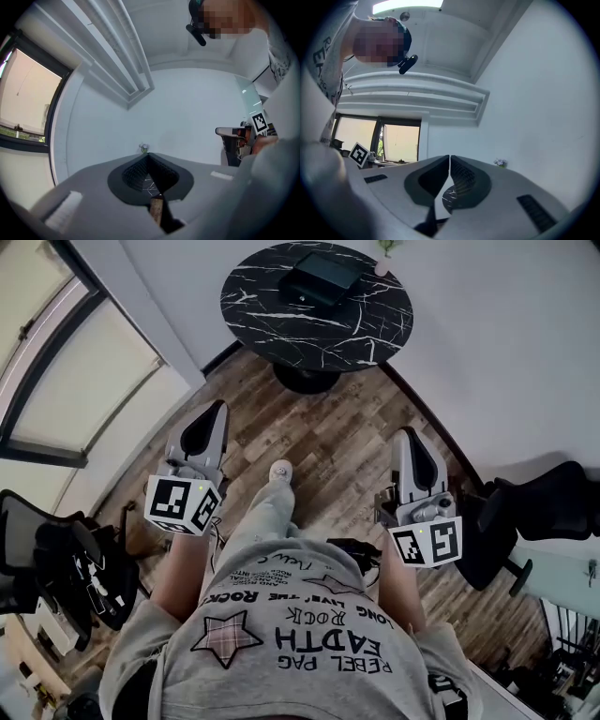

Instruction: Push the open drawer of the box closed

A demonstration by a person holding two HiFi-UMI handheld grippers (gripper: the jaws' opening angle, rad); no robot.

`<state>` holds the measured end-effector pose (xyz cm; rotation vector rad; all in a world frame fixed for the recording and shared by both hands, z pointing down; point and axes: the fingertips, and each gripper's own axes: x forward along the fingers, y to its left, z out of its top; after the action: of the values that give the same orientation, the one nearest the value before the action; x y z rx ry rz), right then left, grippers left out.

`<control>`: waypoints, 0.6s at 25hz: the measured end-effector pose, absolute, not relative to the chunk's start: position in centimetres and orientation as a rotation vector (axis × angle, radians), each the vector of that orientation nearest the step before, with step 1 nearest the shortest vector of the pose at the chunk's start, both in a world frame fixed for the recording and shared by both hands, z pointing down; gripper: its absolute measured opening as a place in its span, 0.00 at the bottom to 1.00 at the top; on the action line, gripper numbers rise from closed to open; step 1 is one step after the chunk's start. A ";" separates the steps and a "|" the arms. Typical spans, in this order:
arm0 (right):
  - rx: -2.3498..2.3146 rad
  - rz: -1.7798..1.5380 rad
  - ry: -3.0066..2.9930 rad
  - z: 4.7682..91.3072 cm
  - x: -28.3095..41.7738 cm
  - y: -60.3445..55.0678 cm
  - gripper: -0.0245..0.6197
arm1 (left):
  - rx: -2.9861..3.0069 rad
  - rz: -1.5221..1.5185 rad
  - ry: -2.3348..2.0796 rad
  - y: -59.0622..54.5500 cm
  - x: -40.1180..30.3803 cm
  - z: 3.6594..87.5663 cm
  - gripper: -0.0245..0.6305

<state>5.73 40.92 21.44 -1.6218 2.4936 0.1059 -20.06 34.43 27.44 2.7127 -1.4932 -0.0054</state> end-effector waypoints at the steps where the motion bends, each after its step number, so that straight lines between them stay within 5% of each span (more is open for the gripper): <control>1: -1.625 0.114 2.493 21.3 5.7 40.0 0.06 | 2.712 -0.012 -1.491 33.3 -19.9 27.5 0.05; 15: -1.672 0.129 2.488 20.7 5.1 25.0 0.06 | 2.735 0.006 -1.474 16.6 -19.3 27.3 0.05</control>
<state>5.09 24.97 20.67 -1.6718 2.4877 0.1288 -19.25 16.55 27.35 2.7349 -1.4739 0.0065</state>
